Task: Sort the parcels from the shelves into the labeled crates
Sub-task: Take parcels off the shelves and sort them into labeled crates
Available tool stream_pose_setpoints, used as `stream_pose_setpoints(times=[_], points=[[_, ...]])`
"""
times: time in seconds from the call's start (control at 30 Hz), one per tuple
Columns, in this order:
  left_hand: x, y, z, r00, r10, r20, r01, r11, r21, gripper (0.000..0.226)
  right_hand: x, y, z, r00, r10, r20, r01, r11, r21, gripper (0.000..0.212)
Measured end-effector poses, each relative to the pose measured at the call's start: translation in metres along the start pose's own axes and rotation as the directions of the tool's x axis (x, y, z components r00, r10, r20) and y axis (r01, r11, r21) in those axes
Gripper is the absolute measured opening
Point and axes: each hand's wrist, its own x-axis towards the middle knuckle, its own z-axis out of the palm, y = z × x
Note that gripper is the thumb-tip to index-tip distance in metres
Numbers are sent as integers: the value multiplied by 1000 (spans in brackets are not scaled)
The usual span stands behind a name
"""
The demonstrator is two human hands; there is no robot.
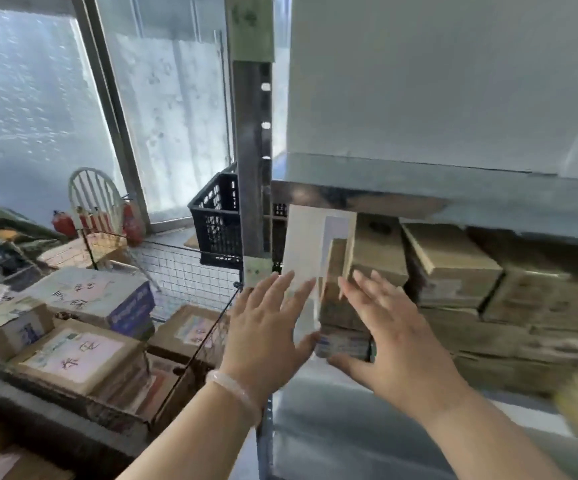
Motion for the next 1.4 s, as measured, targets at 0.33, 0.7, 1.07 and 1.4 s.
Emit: stream_pose_setpoints(times=[0.33,0.7,1.07,1.4], points=[[42,204,24,944,327,-43,-329,936,-127,73,-132,124,-109,936,317,-150,-339,927,-157,97],[64,416,87,915,403,-22,-393,876,-280,71,-248,302,-186,793,579,-190,-603,791,-103,91],[61,526,159,898,408,164,-359,896,-262,71,-267,502,-202,476,870,-126,-862,491,131,80],[81,549,174,889,386,247,-294,894,-338,66,-248,570,-172,199,962,188,-644,-16,765,66]])
